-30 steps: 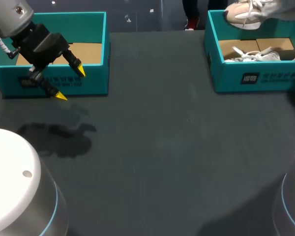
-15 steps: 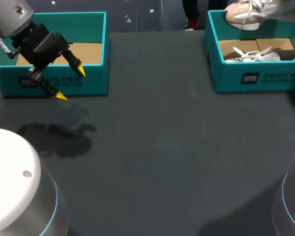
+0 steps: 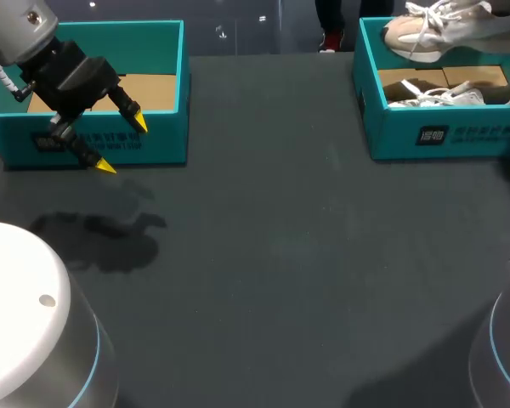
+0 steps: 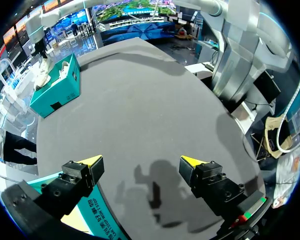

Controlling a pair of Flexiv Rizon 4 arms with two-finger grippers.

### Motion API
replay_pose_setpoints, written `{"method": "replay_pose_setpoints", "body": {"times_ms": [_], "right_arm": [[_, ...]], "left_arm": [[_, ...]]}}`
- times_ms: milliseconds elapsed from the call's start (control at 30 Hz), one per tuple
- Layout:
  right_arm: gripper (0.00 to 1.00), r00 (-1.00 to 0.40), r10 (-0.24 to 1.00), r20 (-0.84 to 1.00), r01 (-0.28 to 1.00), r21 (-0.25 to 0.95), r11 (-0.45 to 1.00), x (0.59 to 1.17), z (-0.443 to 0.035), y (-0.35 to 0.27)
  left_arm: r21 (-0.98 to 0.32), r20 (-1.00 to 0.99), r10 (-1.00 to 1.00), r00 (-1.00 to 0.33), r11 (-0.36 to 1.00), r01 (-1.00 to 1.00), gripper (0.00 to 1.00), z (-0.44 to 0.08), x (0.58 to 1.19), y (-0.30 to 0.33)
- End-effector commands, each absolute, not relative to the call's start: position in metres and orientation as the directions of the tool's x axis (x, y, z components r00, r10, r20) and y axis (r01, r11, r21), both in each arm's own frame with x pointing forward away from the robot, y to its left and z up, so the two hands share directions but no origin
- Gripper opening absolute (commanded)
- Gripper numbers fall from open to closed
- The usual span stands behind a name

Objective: Take the shoe out of the shoebox, open the shoe tongue, remove and reinsert the insole, then place the shoe into the shoebox

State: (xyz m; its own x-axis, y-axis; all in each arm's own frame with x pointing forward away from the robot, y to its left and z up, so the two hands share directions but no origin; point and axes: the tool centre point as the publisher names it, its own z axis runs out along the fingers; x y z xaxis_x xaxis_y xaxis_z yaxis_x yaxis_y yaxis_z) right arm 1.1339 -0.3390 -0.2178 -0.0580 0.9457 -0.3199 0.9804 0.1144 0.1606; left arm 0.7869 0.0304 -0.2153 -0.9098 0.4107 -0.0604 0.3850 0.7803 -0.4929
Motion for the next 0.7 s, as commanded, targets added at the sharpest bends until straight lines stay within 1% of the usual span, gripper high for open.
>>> {"method": "replay_pose_setpoints", "body": {"times_ms": [33, 567, 700], "right_arm": [[0.00, -0.047, 0.945, -0.323, 0.984, 0.151, 0.100, 1.142, -0.226, -0.339], [0.00, -0.037, 0.947, -0.320, 0.984, 0.153, 0.090, 1.142, -0.231, -0.341], [0.00, -0.027, 0.948, -0.319, 0.982, 0.169, 0.085, 1.146, -0.242, -0.343]], "left_arm": [[-0.491, -0.061, 0.411, -0.910, 0.781, 0.386, 1.00, -0.215, 0.786, 0.031], [-0.491, -0.061, 0.411, -0.910, 0.781, 0.386, 1.00, -0.215, 0.786, 0.031], [-0.491, -0.061, 0.411, -0.910, 0.781, 0.386, 1.00, -0.215, 0.786, 0.031]]}}
